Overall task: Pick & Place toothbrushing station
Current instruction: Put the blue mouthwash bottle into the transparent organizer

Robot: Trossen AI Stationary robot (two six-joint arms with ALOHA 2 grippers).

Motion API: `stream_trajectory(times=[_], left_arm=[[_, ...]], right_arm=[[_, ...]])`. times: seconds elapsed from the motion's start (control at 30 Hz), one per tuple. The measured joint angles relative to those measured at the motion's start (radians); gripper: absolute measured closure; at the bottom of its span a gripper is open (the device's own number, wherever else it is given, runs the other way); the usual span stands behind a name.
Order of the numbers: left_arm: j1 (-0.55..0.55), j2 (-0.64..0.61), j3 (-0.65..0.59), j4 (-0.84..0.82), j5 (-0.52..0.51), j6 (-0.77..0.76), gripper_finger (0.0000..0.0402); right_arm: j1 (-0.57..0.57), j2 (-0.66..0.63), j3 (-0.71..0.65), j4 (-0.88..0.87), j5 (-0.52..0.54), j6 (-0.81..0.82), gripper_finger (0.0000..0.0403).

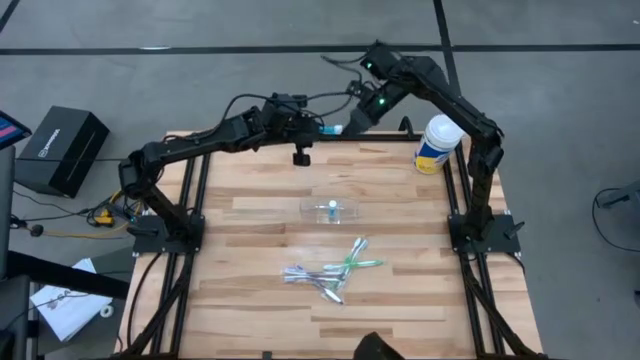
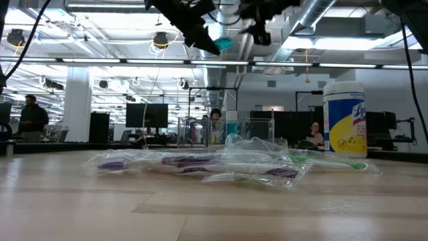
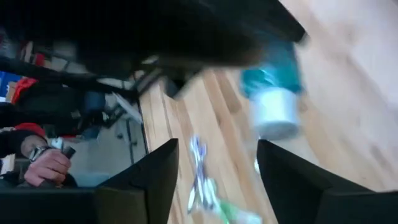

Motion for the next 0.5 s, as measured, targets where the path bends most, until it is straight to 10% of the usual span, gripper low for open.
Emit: stream_trajectory(times=[0.5], left_arm=[[0.298,-0.147,-0.005,0.494,0.591,-0.906,0.0334]], right_arm=[[-0.023,-0.062,0.082,0.607,0.178,-0.039,0.0223]])
